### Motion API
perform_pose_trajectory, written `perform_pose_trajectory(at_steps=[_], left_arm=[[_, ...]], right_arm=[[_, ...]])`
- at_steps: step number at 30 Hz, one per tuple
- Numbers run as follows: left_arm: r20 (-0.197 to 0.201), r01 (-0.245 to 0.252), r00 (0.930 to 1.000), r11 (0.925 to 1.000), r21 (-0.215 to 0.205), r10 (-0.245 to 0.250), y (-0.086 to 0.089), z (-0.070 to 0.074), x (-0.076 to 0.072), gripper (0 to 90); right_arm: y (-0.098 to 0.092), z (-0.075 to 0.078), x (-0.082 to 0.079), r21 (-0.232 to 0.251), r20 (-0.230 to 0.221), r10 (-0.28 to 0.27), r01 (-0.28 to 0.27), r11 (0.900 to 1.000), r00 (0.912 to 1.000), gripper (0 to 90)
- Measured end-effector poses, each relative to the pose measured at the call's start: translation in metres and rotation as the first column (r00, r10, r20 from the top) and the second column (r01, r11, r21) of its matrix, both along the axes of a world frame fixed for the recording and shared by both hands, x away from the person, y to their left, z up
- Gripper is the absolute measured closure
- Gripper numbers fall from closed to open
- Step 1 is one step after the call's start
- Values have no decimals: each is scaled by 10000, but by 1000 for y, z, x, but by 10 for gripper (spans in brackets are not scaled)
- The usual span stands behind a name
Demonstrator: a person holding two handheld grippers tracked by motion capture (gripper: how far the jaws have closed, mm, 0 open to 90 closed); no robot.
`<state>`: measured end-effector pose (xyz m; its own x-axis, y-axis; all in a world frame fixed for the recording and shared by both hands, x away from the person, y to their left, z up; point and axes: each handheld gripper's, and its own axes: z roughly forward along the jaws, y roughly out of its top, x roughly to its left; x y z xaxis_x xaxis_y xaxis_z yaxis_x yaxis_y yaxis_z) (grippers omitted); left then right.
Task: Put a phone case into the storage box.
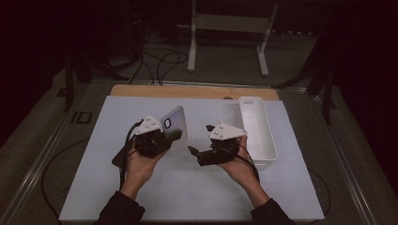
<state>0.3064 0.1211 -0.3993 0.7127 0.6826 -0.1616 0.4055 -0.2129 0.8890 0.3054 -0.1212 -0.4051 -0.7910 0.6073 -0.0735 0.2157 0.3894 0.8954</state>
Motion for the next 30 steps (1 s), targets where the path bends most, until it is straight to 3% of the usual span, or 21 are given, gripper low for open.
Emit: perform_pose_trajectory(at_steps=[13, 30], left_arm=[[76, 50, 10000, 9998, 175, -52, -2, -5, 0, 863], [-23, 3, 10000, 9996, 283, -3, -7, -8, 1, 863]], right_arm=[[-3, 20, 4, 928, -70, -8, 14, 9957, 10000, 92], [19, 31, 4, 1345, 6, 212, -211, 9907, 9998, 93]])
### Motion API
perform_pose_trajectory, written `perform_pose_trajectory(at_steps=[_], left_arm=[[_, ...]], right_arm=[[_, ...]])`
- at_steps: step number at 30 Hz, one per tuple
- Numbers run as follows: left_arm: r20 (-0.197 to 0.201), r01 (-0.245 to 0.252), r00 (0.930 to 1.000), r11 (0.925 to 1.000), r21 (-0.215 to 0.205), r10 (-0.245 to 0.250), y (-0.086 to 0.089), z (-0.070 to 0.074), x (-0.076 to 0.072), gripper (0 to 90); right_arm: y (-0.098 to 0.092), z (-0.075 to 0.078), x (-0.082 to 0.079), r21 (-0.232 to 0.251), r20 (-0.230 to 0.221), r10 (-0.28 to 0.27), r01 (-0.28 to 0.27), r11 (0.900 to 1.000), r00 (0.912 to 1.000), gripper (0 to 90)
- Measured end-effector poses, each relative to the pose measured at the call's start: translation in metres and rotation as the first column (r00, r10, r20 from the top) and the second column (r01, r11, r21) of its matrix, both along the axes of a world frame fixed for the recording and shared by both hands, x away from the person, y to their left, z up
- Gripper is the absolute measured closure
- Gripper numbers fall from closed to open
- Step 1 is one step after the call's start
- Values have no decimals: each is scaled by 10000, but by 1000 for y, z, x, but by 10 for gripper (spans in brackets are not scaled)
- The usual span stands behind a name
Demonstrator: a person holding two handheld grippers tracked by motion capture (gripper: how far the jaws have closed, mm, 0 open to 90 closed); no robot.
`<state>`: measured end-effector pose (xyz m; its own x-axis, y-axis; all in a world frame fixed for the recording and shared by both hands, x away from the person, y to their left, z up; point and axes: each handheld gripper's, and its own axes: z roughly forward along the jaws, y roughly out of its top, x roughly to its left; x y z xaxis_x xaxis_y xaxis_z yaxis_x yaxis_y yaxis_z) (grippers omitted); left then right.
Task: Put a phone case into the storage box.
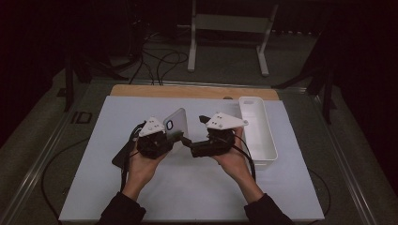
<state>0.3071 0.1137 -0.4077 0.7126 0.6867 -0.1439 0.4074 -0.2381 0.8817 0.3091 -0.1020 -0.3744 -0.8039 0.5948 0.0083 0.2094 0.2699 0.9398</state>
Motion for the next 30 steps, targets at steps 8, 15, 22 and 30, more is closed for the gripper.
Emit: perform_pose_trajectory(at_steps=[8, 15, 22, 30], left_arm=[[3, 68, 10000, 9999, 87, -68, -5, -3, -1, 863], [28, 156, 9999, 9999, 54, -156, -10, -4, -3, 863], [0, 158, 9999, 9998, 76, -158, -12, -5, -4, 863], [-76, 87, 9999, 9998, 178, -86, -16, -6, -4, 862]], right_arm=[[13, 3, 1, 232, -83, 25, -23, 9997, 10000, 93], [22, 6, 4, 386, -290, -213, 224, 9990, 9994, 108], [28, 4, 7, 550, -424, -480, 503, 9972, 9979, 145], [33, 1, 9, 310, -514, -747, 764, 9966, 9959, 143]])
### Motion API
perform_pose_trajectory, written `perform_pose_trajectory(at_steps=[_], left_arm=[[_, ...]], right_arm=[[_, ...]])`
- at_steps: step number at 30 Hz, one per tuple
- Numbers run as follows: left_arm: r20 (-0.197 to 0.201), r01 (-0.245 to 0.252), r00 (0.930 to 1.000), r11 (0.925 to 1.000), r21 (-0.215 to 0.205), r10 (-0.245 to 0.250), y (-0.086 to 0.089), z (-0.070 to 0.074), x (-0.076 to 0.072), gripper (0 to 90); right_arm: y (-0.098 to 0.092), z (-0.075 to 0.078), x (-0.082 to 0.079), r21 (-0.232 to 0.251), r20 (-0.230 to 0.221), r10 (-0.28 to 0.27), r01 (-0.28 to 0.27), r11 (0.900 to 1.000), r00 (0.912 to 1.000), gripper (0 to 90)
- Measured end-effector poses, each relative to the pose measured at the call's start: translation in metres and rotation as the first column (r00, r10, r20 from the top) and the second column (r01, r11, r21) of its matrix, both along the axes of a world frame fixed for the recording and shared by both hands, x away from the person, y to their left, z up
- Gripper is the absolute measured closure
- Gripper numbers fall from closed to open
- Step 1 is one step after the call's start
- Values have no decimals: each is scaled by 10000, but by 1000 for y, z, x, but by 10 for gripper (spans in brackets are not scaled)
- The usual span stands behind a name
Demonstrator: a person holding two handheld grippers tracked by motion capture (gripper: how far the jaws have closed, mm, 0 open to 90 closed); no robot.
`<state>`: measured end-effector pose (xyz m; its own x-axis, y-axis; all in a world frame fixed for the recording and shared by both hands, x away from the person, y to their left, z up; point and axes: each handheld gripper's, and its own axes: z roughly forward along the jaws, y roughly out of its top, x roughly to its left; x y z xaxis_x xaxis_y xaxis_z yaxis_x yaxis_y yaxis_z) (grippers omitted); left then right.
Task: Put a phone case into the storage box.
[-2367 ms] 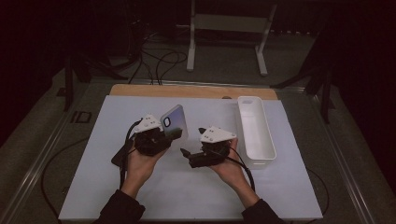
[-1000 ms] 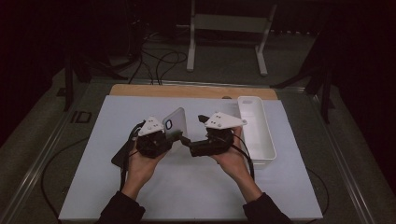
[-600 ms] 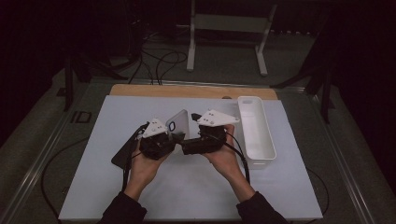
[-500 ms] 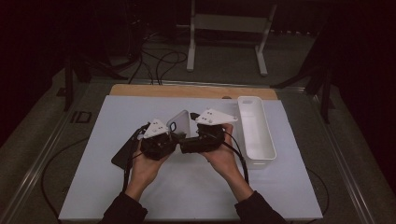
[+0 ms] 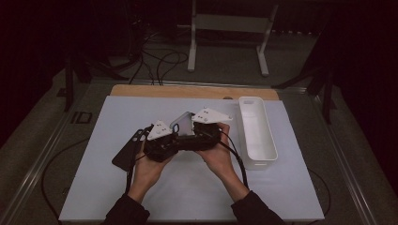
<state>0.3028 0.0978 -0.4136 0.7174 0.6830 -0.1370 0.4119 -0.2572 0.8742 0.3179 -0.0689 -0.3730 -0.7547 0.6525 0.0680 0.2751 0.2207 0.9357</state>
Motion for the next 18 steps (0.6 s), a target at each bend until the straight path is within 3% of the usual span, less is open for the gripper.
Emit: perform_pose_trajectory(at_steps=[8, 18], left_arm=[[-80, 49, 10000, 10000, -7, -50, -1, -1, 0, 861], [-12, 44, 10000, 10000, -36, -44, 0, 0, 0, 832]], right_arm=[[1, -2, 2, -93, -80, -61, 60, 9999, 9999, 154], [2, -1, -2, -167, 225, -209, 213, 9996, 9995, 167]])
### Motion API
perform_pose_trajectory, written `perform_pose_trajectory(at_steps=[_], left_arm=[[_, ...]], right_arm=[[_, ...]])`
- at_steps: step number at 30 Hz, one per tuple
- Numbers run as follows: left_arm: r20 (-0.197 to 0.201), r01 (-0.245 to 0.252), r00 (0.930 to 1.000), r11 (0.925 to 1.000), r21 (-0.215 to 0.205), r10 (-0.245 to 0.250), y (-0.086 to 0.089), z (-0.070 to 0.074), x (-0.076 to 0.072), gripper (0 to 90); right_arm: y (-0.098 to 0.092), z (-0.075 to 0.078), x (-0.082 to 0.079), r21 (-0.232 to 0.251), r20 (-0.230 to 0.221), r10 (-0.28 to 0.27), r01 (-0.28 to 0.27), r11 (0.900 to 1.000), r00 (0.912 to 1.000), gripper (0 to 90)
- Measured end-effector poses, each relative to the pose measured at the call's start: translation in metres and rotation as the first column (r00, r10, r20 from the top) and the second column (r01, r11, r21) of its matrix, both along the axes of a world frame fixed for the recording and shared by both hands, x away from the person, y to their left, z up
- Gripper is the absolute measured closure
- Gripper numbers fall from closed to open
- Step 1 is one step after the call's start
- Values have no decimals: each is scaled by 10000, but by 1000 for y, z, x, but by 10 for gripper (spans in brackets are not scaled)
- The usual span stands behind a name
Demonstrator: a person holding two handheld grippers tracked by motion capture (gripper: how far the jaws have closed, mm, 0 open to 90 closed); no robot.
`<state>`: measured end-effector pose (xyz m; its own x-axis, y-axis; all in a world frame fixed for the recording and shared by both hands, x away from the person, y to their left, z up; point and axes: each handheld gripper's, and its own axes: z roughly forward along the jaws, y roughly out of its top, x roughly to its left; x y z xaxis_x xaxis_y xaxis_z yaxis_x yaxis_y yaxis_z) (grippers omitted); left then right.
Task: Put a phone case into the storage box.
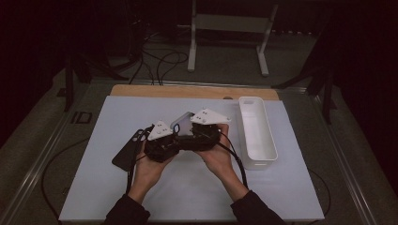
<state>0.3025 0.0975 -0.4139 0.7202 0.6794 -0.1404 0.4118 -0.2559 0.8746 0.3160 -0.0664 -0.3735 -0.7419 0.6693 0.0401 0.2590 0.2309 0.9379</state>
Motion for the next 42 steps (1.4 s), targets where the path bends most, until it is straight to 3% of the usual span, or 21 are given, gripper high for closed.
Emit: perform_pose_trajectory(at_steps=[2, 4, 10, 14, 28, 42], left_arm=[[8, 32, 10000, 10000, 26, -32, 0, 0, 0, 744], [51, 35, 10000, 10000, 15, -35, 0, 0, -1, 599], [365, -483, 9982, 9978, 451, 466, 1, -1, -3, 205], [511, -713, 9964, 9951, 692, 678, 4, -3, -5, 38], [811, -1133, 9906, 9927, 412, 1097, 38, -8, -16, 1], [1296, -1601, 9789, 9871, 35, 1583, 84, -21, -36, 1]], right_arm=[[-1, 0, 0, -20, 32, 28, -28, 10000, 10000, 167], [-1, 0, 0, -27, 46, -15, 16, 10000, 10000, 167], [-6, 1, 1, 60, 35, -134, 134, 9999, 9999, 167], [-8, 1, 1, 43, 64, -236, 236, 9997, 9997, 166], [-16, 0, 1, -34, 60, -358, 358, 9994, 9993, 165], [-25, -1, 3, -82, -20, -546, 545, 9985, 9985, 165]])
